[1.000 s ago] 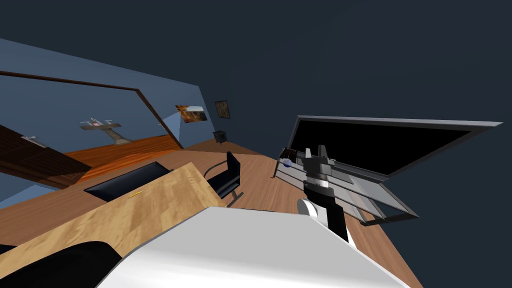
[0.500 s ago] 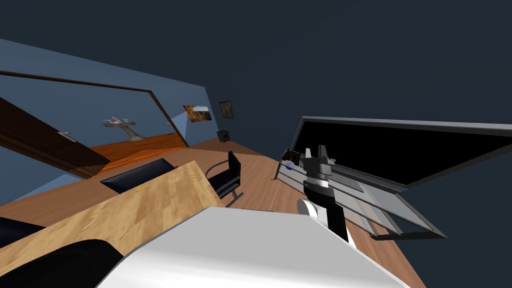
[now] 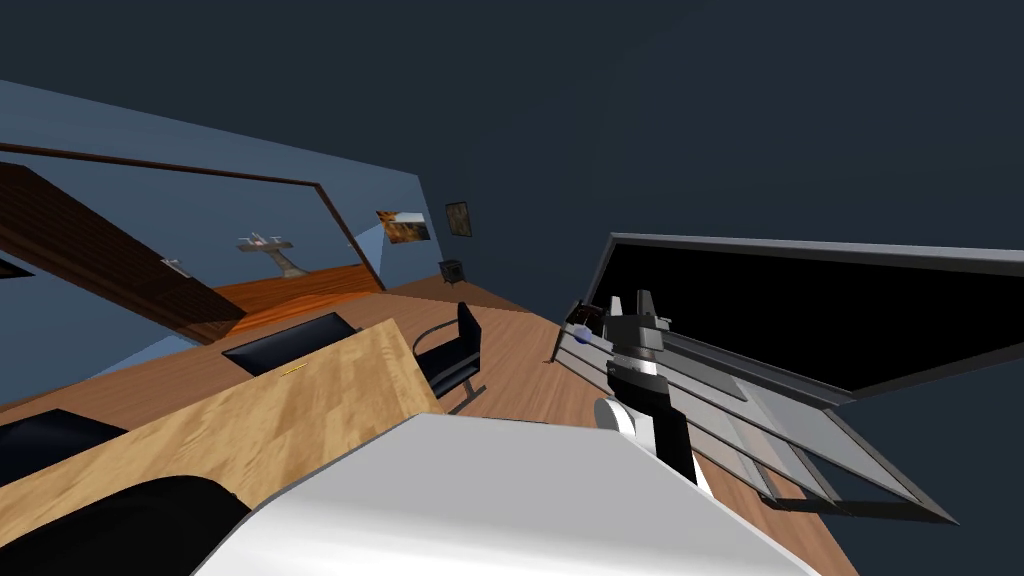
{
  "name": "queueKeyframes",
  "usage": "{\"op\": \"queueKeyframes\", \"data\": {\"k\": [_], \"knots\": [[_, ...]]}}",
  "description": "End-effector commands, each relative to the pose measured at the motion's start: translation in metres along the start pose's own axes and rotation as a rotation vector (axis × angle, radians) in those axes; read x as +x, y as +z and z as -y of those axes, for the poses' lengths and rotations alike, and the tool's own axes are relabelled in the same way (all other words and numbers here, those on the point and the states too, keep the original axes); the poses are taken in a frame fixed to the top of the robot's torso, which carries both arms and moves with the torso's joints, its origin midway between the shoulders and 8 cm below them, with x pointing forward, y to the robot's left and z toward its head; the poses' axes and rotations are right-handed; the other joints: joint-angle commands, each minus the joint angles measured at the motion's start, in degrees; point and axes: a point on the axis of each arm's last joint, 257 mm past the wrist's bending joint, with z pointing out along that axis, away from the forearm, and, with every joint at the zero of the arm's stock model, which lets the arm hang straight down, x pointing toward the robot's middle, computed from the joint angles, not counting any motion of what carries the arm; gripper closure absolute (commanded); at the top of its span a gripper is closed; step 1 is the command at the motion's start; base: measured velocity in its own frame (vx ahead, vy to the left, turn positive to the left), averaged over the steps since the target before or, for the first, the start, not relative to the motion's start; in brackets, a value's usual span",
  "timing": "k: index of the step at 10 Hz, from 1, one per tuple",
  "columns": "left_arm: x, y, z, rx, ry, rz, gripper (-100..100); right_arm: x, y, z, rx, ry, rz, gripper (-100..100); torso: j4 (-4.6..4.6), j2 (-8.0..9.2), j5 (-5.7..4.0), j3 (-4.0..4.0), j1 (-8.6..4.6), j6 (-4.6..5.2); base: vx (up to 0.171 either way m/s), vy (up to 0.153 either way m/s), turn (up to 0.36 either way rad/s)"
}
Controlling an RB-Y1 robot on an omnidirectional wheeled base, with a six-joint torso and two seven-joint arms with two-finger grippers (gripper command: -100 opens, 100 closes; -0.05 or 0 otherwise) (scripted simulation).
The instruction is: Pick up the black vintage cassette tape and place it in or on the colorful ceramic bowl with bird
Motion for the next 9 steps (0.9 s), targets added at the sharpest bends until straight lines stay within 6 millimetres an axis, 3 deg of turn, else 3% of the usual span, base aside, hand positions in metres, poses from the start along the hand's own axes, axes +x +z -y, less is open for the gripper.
{"op": "queueKeyframes", "data": {"k": [1, 3, 4, 5, 9], "knots": [[-0.012, -0.003, -0.003, 0.001, 0.017, -0.008, 100, 0.000, 0.000, 0.000, 0.000, 0.000, 0.000, 0, 0.00, 0.00, 0.00, 0.00, 0.00, 0.00, 0.020, -0.024, 0.117], [-0.013, -0.004, -0.004, -0.004, 0.016, -0.003, 100, 0.000, 0.000, 0.000, 0.000, 0.000, 0.000, 0, -0.01, 0.01, -0.01, 0.00, 0.00, -0.06, 0.018, -0.022, 0.042], [-0.013, -0.004, -0.005, -0.004, 0.016, -0.005, 0, 0.000, 0.000, 0.000, 0.000, 0.000, 0.000, 0, 0.01, 0.04, 0.00, 0.02, 0.03, -0.03, 0.000, 0.000, 0.000], [0.008, -0.014, -0.019, -0.024, 0.007, -0.060, 100, 0.000, 0.000, 0.000, 0.000, 0.000, 0.000, 0, 0.01, 0.07, 0.00, 0.04, 0.06, -0.04, -0.022, -0.055, -0.248], [0.033, -0.029, -0.038, -0.054, -0.013, -0.130, 100, 0.000, 0.000, 0.000, 0.000, 0.000, 0.000, 0, 0.00, 0.29, -0.05, 0.14, -0.21, -0.02, -0.050, -0.060, -0.121]]}}
